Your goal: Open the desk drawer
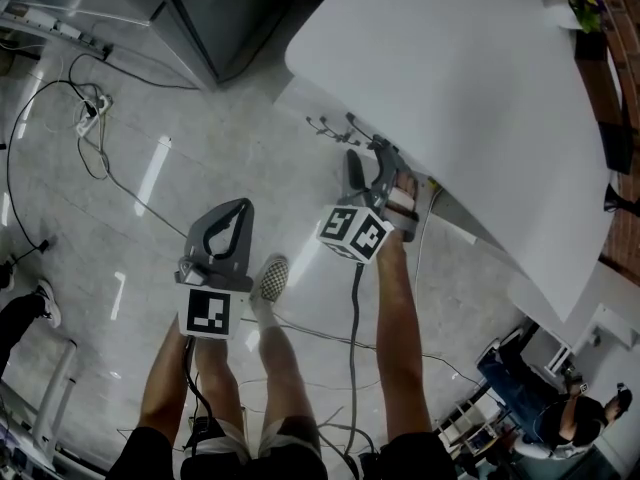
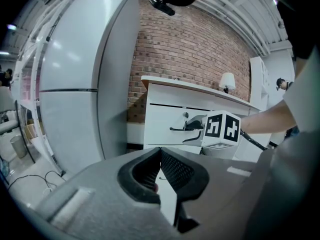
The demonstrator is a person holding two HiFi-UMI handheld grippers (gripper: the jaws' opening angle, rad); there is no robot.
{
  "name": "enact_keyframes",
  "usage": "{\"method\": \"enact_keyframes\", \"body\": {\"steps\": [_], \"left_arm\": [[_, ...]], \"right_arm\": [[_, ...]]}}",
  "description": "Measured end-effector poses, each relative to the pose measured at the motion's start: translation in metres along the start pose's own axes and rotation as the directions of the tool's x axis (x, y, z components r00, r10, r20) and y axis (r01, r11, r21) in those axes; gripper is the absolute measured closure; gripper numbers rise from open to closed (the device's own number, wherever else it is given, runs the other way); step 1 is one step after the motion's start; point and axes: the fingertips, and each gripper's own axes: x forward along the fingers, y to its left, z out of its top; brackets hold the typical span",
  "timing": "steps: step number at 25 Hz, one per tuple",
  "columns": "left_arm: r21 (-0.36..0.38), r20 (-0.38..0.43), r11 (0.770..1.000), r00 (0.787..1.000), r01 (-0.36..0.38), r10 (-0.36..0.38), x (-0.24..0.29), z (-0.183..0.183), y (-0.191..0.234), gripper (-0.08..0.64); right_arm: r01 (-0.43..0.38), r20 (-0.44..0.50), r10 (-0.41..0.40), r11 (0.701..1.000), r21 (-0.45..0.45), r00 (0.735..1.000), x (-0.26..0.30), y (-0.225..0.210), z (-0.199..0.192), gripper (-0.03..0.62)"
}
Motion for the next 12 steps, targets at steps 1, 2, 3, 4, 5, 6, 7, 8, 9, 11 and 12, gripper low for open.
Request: {"method": "enact_keyframes", "body": {"steps": [1,2,3,4,5,6,7,8,9,11,12], "left_arm": [[0.0,-0.001,1.0,1.0,0.0,0.0,-0.001,0.0,-0.001,0.549],[-0.002,-0.002,1.0,1.0,-0.001,0.001,-0.001,-0.001,-0.001,0.549],[-0.005,-0.002,1.0,1.0,-0.002,0.002,-0.002,-0.001,-0.001,0.549],[-0.006,0.002,1.0,1.0,-0.004,0.004,-0.002,-0.001,-0.001,0.549],[-0.007,0.006,1.0,1.0,-0.005,0.005,-0.003,0.0,-0.001,0.549],[-0.006,0.009,1.0,1.0,-0.006,0.006,-0.004,0.0,-0.001,0.549],[-0.005,0.01,1.0,1.0,-0.008,0.008,-0.004,0.001,0.0,0.549],[-0.005,0.008,1.0,1.0,-0.01,0.01,-0.005,0.0,0.001,0.549],[-0.004,0.006,1.0,1.0,-0.012,0.012,-0.006,0.0,0.001,0.549],[-0.004,0.007,1.0,1.0,-0.016,0.016,-0.007,0.0,0.002,0.549],[-0.004,0.008,1.0,1.0,-0.016,0.017,-0.008,0.0,0.002,0.549]], "right_arm": [[-0.004,-0.003,0.004,1.0,-0.006,1.0,0.0,0.001,0.0,0.351],[-0.004,-0.007,0.004,1.0,-0.012,1.0,0.0,0.001,-0.001,0.351],[-0.001,-0.013,0.0,1.0,-0.019,1.0,0.0,0.0,-0.001,0.351],[0.008,-0.019,-0.008,1.0,-0.026,1.0,0.0,-0.001,-0.002,0.366],[0.019,-0.025,-0.019,0.999,-0.033,1.0,0.0,-0.003,-0.002,0.394],[0.028,-0.03,-0.03,0.999,-0.039,0.999,0.0,-0.005,-0.003,0.417],[0.037,-0.034,-0.038,0.998,-0.046,0.999,0.0,-0.007,-0.003,0.429],[0.045,-0.036,-0.047,0.998,-0.054,0.998,0.0,-0.008,-0.003,0.437],[0.056,-0.037,-0.058,0.996,-0.063,0.998,0.0,-0.01,-0.003,0.448],[0.079,-0.036,-0.082,0.994,-0.074,0.996,0.001,-0.012,-0.004,0.48],[0.088,-0.037,-0.091,0.993,-0.078,0.995,0.001,-0.013,-0.004,0.498]]}}
